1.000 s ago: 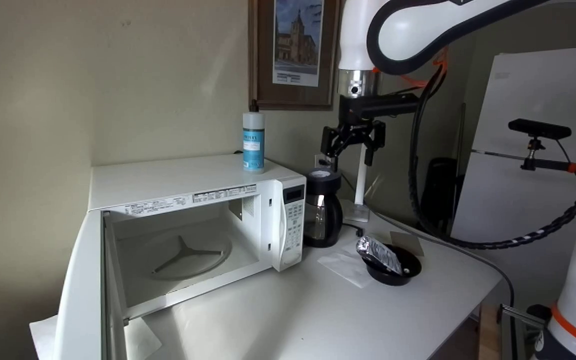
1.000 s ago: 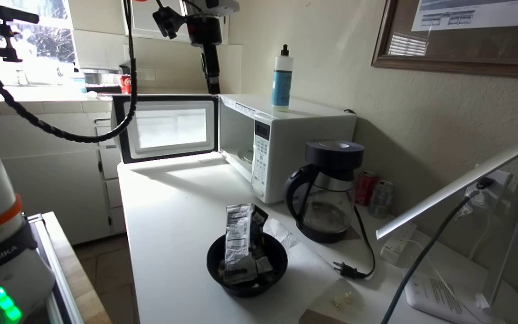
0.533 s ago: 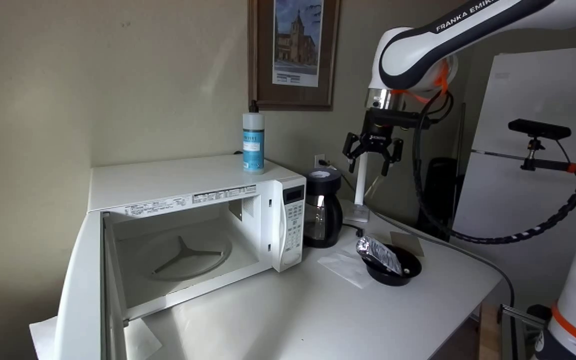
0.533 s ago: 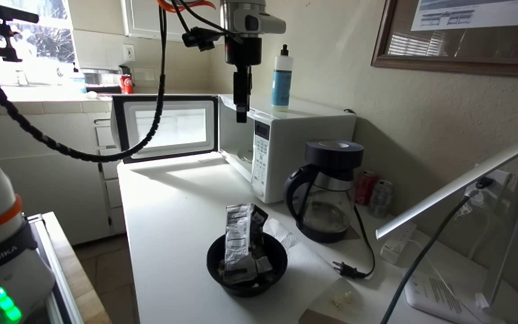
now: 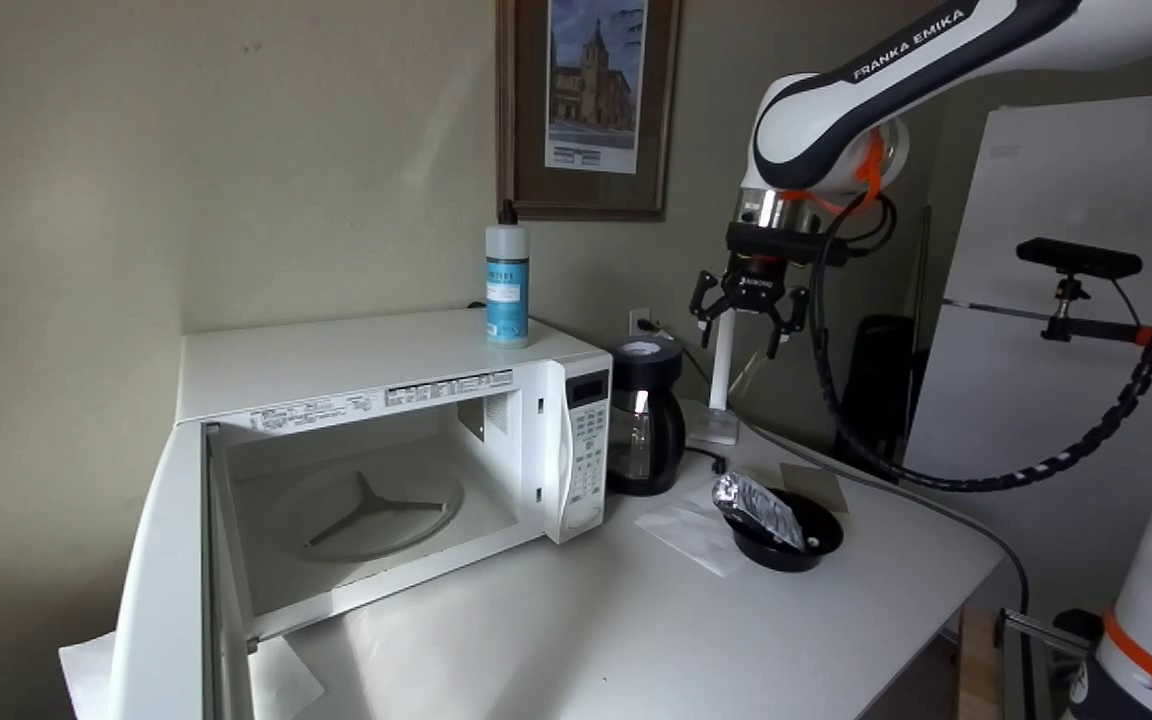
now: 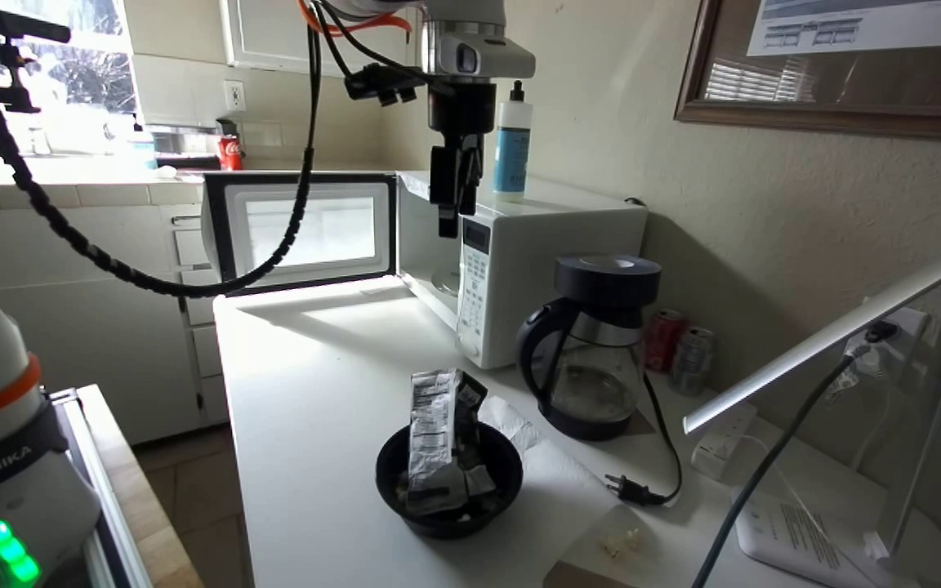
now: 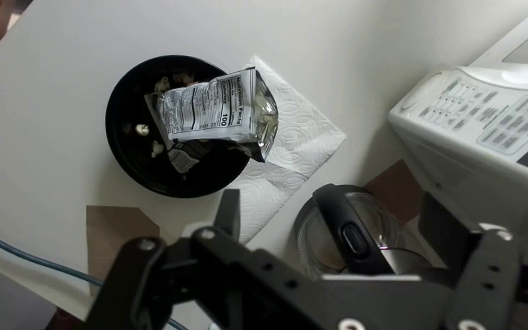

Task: Put the black tape in the microwave

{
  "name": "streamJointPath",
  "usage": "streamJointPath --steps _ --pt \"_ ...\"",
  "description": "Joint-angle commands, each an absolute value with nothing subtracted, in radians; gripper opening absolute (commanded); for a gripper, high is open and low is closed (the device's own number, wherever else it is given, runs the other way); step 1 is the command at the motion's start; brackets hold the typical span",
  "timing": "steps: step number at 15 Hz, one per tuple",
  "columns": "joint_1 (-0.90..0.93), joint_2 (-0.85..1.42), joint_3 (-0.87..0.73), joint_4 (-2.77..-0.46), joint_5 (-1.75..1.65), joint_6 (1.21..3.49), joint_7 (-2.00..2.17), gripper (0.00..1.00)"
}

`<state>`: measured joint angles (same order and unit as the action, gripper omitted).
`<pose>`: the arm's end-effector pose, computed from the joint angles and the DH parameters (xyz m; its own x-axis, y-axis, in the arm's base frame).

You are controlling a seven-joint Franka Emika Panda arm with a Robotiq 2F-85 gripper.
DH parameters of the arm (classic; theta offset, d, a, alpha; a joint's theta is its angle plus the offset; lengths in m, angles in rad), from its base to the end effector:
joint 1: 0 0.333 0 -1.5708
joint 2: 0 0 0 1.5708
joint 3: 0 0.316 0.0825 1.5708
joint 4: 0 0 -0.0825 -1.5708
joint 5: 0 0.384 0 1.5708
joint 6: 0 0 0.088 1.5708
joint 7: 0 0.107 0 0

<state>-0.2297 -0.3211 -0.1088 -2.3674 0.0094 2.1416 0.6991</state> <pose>0.4294 -0.1526 0.4574 0.5054 -0.8618 0.0439 -0.8569 -0.5072 -0.0926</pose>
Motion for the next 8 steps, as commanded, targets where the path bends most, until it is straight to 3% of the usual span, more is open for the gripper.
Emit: streamJointPath --steps 1,8 --pt "-0.288 -0.216 -0.142 -2.322 0.021 2.225 0.799 1.0" --pt "-0.315 -0.071 -0.162 -2.191 -0.042 2.42 1.138 1.0"
